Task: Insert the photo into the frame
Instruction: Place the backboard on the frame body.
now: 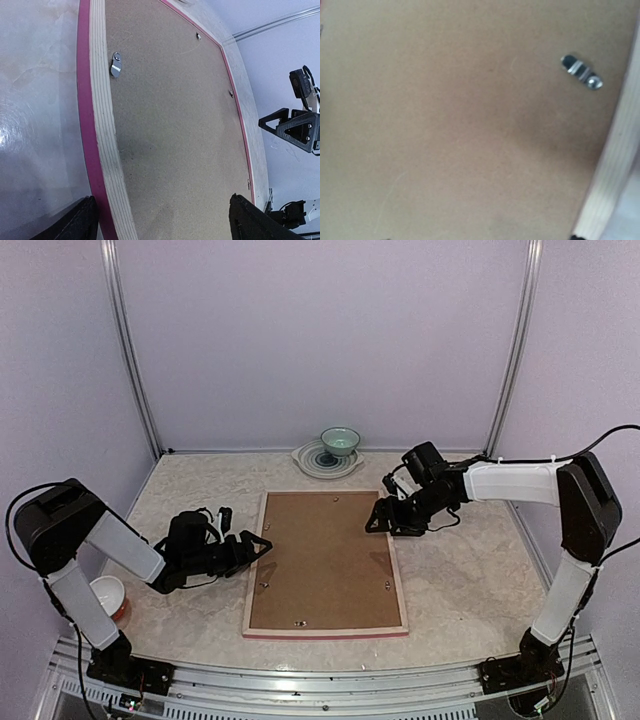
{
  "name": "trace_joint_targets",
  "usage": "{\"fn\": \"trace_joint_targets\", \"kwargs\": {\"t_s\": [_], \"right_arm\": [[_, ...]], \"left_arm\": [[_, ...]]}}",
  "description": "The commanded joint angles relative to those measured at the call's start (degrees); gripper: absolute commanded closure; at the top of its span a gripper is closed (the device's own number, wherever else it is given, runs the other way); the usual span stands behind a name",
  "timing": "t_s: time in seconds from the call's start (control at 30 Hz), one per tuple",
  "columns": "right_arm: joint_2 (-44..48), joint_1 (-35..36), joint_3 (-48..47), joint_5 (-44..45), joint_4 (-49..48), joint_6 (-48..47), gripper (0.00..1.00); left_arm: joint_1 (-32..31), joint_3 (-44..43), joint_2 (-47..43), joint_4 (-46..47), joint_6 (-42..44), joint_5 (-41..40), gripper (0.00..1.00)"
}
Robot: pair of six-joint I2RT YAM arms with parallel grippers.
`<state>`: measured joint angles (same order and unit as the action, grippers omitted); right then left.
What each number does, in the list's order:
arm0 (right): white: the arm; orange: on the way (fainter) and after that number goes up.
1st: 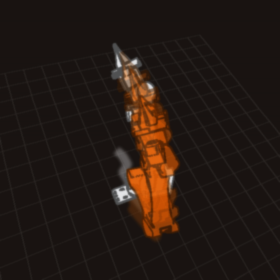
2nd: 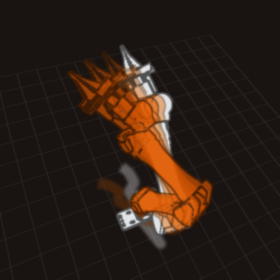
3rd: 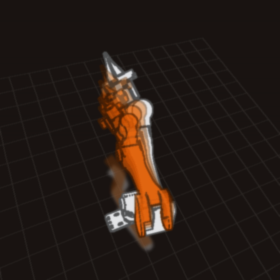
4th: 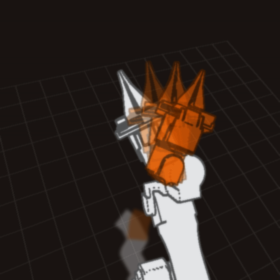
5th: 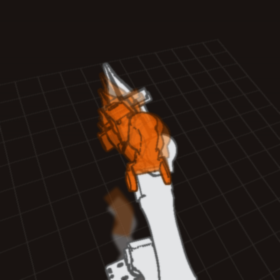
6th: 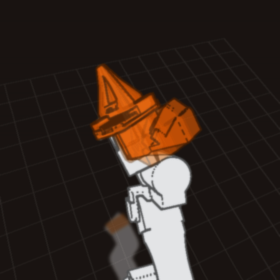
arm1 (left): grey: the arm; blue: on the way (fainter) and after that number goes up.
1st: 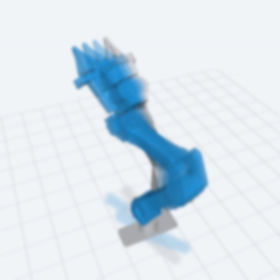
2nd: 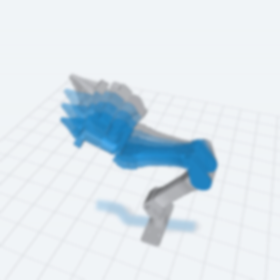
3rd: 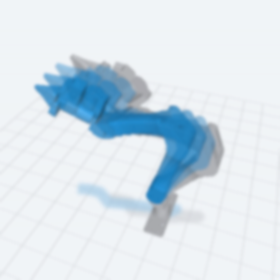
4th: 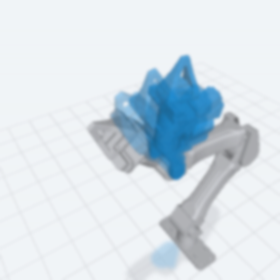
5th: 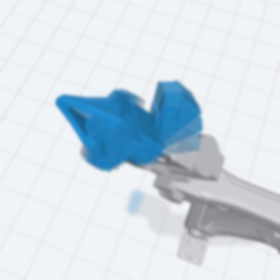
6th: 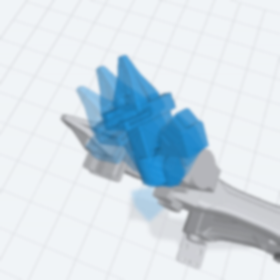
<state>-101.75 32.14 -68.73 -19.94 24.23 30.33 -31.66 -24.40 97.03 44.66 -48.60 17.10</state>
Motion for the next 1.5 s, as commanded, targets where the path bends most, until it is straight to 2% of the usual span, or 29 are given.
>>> {"fn": "trace_joint_targets", "kwargs": {"t_s": [0.0,0.17,0.2,0.47,0.8,1.07,1.47], "right_arm": [[2.61,0.72,-0.75,4.57,1.70,-1.69,0.20],[5.07,0.73,0.37,11.44,2.55,-3.15,0.02],[5.83,0.69,0.84,13.00,2.23,-3.53,0.01],[10.19,0.64,4.18,23.58,2.05,-4.23,0.01],[14.43,0.55,9.08,20.04,-2.41,-6.41,0.01],[16.82,0.55,10.51,20.03,-2.37,-8.29,0.01],[19.92,0.55,13.97,19.50,-4.44,-10.63,0.01]], "left_arm": [[-0.95,0.98,1.49,-2.55,-0.51,1.51,0.11],[-0.95,0.96,1.26,-2.90,-0.38,1.09,0.10],[-0.95,0.97,0.99,-3.33,-0.17,0.83,0.10],[-0.69,-1.54,-1.12,-8.60,2.83,-1.17,0.04],[-0.27,-3.15,-7.30,-16.01,6.41,-5.39,0.01],[-0.30,-3.95,-11.55,-21.38,8.44,-7.68,0.01],[-3.42,-2.59,-22.37,-36.10,11.04,-16.74,0.01]]}}
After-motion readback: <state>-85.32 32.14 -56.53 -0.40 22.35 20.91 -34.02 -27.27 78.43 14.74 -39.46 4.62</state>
